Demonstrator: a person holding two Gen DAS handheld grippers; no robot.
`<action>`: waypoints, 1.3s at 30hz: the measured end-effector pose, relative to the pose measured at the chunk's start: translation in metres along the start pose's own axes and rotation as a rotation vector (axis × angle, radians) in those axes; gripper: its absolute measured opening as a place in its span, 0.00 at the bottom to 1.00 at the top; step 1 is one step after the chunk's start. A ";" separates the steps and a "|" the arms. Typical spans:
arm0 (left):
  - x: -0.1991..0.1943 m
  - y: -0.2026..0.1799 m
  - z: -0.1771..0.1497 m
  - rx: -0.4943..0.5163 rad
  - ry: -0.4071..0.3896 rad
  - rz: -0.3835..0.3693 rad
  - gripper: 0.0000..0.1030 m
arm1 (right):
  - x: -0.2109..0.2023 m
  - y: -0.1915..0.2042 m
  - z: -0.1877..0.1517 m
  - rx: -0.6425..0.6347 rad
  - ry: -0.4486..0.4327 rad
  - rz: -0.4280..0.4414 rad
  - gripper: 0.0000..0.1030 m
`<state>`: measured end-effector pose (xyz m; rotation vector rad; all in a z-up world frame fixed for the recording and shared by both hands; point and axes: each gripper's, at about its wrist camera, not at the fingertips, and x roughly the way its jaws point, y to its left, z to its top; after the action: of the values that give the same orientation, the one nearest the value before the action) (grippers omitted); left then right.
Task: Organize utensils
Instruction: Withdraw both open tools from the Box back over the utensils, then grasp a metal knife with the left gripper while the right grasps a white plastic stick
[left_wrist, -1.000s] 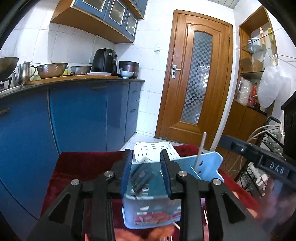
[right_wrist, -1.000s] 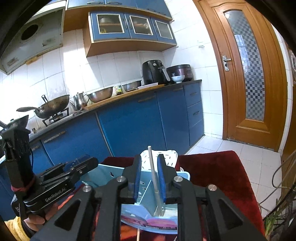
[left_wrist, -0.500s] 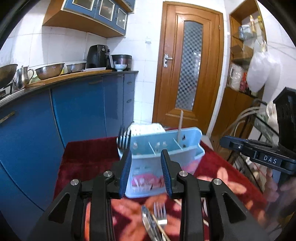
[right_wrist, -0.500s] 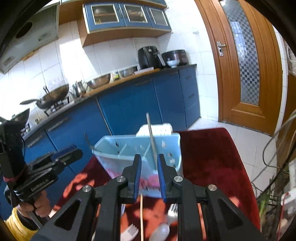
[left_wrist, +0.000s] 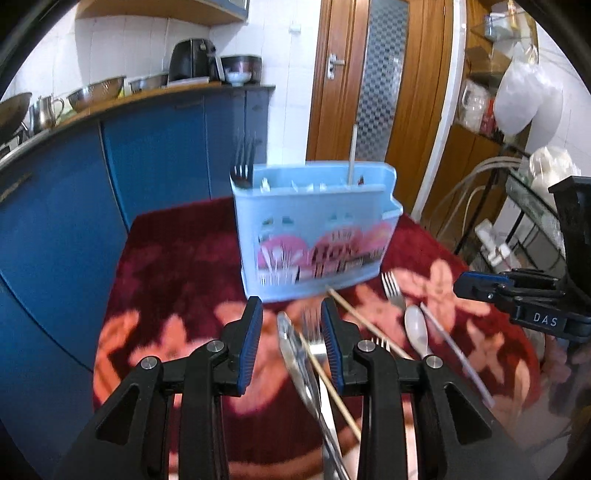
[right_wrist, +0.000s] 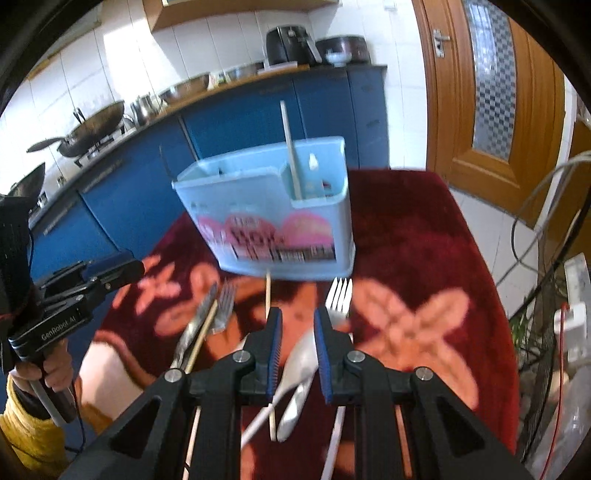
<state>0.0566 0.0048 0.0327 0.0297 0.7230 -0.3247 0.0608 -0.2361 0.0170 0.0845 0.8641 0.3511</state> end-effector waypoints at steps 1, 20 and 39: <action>0.003 0.000 -0.002 -0.004 0.017 -0.005 0.32 | 0.001 0.000 -0.002 0.001 0.014 -0.004 0.19; 0.067 0.000 -0.040 -0.061 0.336 -0.036 0.32 | 0.028 -0.020 -0.038 0.012 0.244 -0.070 0.21; 0.098 0.015 -0.030 -0.130 0.374 -0.064 0.23 | 0.059 -0.026 -0.029 0.019 0.376 -0.054 0.20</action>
<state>0.1106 -0.0049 -0.0549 -0.0571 1.1166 -0.3365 0.0807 -0.2423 -0.0505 0.0120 1.2395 0.3125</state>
